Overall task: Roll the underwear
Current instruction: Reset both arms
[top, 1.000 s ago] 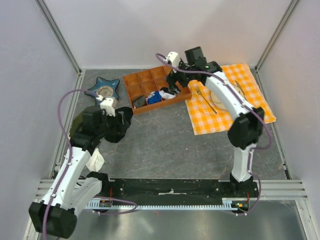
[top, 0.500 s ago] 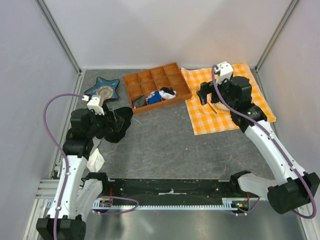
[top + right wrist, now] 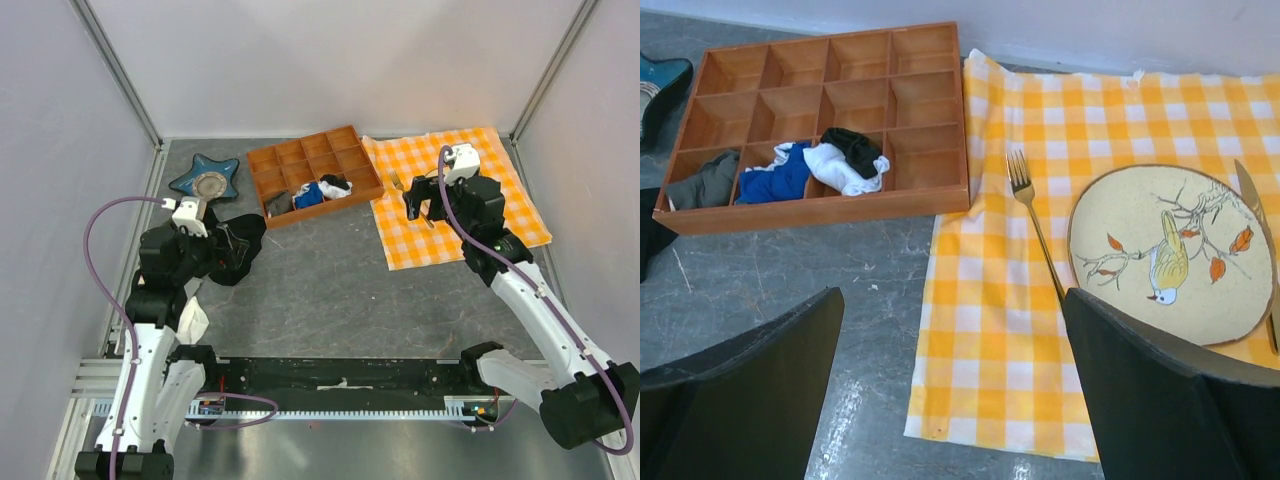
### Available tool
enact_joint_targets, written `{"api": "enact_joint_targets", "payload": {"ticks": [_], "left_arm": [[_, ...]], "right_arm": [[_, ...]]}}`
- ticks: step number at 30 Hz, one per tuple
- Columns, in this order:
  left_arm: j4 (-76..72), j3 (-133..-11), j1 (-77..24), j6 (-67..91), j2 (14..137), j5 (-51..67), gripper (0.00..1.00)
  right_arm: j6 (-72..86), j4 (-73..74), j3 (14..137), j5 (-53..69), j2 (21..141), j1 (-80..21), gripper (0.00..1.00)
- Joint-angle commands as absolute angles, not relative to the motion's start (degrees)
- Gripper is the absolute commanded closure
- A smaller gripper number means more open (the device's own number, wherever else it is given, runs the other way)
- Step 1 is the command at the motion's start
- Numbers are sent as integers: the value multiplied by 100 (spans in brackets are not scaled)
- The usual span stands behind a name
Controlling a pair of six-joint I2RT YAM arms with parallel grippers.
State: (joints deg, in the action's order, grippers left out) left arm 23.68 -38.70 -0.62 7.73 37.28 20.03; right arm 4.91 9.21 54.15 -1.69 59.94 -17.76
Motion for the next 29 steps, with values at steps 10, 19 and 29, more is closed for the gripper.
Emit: {"api": "enact_joint_targets", "payload": {"ticks": [10, 19, 29], "left_arm": [[2136, -3806, -114, 835, 3647, 1995, 7], [2118, -3788, -114, 835, 3648, 1934, 7], [2118, -3779, -123, 835, 3665, 1925, 7]], "right_arm": [[870, 202, 4755, -36, 5695, -1547, 2], [984, 62, 4544, -52, 5326, -1503, 2], [993, 53, 4482, -176, 4992, -1477, 2]]}}
